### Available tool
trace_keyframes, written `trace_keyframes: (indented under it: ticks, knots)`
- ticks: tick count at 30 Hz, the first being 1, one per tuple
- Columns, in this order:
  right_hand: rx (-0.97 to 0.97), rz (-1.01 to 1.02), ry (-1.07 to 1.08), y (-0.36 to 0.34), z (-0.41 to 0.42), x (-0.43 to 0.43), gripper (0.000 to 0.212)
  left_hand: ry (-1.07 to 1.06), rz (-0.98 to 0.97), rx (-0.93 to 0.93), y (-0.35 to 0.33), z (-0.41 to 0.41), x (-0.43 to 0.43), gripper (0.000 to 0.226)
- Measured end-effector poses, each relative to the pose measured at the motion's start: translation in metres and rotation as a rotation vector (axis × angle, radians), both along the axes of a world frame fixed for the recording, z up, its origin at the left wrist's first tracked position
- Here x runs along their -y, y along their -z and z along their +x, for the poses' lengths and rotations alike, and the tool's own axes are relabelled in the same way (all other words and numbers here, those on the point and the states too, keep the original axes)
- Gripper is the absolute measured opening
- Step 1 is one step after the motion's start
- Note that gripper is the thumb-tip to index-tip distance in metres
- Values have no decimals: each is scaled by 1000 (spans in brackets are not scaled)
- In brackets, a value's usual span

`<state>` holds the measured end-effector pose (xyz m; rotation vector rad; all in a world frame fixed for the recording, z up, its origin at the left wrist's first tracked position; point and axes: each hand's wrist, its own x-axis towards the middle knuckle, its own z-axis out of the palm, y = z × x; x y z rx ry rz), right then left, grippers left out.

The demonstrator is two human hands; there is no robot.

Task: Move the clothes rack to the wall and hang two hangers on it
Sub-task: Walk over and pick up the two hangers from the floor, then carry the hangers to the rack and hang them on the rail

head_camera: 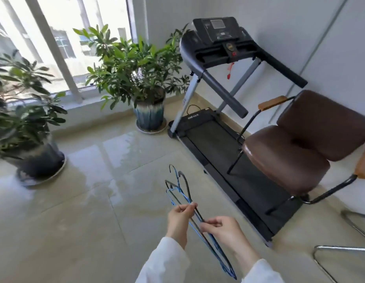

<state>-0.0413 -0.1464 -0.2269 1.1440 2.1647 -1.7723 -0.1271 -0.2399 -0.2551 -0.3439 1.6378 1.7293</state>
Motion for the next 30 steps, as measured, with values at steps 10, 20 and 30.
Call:
trace_keyframes:
  ticks: [10,20,30]
  knots:
    - [-17,-101,-401,-2,-22,68,7,-374,262,307,3,17,113,17]
    - [-51,94,-857,-7,-27,193,22,-739,176,125,-16,81,247,8]
    - [-461,617,-1150,-29,25,395,20,-1314,192,-52,-53,162,412,30]
